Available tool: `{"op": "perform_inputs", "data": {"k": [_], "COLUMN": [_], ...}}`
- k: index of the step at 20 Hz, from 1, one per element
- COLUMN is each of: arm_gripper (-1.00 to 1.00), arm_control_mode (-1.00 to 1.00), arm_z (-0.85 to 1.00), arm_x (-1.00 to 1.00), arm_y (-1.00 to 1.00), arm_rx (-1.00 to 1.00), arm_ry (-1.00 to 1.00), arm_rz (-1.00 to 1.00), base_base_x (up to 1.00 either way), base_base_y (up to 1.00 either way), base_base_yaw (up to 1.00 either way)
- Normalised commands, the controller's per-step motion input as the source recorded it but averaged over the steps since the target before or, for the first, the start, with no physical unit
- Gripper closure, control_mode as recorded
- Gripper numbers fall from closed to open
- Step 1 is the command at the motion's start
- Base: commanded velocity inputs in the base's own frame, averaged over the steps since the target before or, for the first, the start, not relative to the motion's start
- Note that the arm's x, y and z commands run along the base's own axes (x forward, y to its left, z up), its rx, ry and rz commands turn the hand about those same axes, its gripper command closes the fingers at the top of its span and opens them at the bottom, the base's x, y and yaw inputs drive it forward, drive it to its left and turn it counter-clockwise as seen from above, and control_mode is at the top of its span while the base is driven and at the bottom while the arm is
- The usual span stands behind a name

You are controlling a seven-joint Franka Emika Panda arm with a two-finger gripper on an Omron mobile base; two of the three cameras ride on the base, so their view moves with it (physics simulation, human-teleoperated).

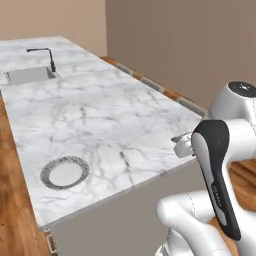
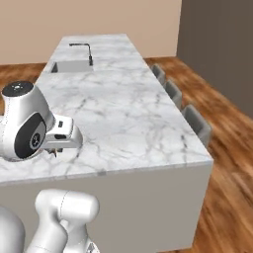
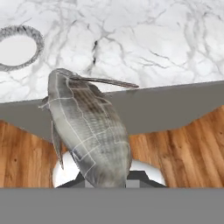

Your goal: Take the fish from the oven and place it on the plate on the counter.

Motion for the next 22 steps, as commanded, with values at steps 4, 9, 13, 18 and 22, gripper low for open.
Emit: {"op": "perform_inputs", "data": {"k": [4, 9, 13, 18, 22], "arm_gripper": [1.0, 1.0, 1.0, 1.0, 1.0], "arm_control_mode": [1.0, 1.0, 1.0, 1.0, 1.0], "arm_z": [0.0, 0.0, 0.0, 0.0, 0.0], "arm_x": [0.0, 0.0, 0.0, 0.0, 0.0], "arm_y": [0.0, 0.0, 0.0, 0.0, 0.0], "arm_rx": [0.0, 0.0, 0.0, 0.0, 0.0], "arm_ry": [0.0, 0.0, 0.0, 0.0, 0.0], "arm_rz": [0.0, 0.0, 0.0, 0.0, 0.0], "base_base_x": [0.26, 0.13, 0.82, 0.86, 0.05], "base_base_y": [0.84, 0.63, 0.1, 0.0, 0.0], "base_base_yaw": [0.23, 0.46, 0.44, 0.16, 0.0]}}
